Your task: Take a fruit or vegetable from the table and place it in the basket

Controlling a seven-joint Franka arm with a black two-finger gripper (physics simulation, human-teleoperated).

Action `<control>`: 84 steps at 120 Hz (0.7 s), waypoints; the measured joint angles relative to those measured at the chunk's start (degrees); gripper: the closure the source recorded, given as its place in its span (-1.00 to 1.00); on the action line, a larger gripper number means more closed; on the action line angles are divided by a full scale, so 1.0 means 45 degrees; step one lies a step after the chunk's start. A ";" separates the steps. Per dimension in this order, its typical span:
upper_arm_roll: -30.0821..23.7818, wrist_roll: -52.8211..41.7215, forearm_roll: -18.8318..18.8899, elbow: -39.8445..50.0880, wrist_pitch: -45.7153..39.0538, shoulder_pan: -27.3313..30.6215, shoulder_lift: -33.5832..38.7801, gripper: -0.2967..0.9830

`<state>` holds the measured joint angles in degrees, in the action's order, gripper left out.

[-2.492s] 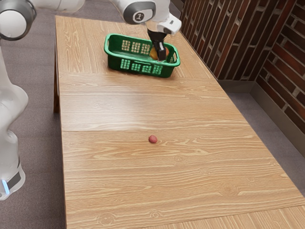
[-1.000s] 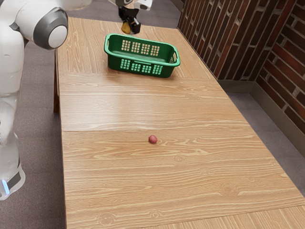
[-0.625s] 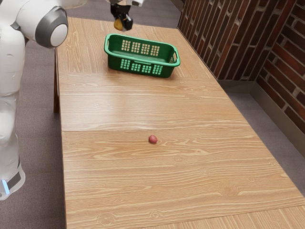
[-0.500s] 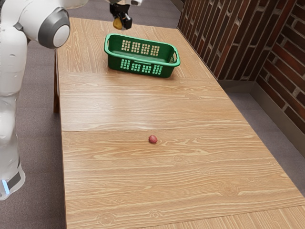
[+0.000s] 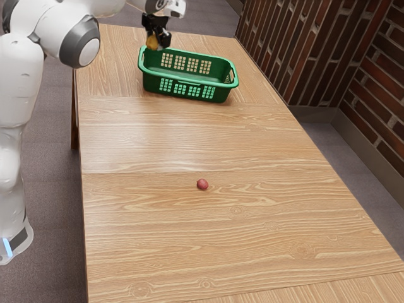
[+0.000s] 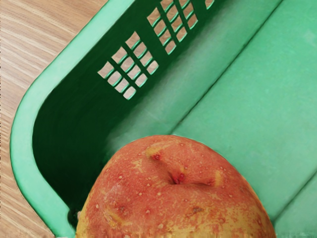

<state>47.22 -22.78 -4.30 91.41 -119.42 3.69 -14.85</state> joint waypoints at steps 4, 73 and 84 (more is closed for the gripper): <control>0.0012 -0.0047 -0.0087 0.0006 0.0076 0.0067 -0.0012 -0.24; 0.8919 -0.0485 0.1765 -0.4041 0.6376 -1.8181 0.3646 -0.50; 0.8942 -0.0521 0.2244 -0.5730 0.8065 -1.9013 0.3668 -0.50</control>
<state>87.45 -25.13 5.80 65.62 -83.12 -81.87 1.65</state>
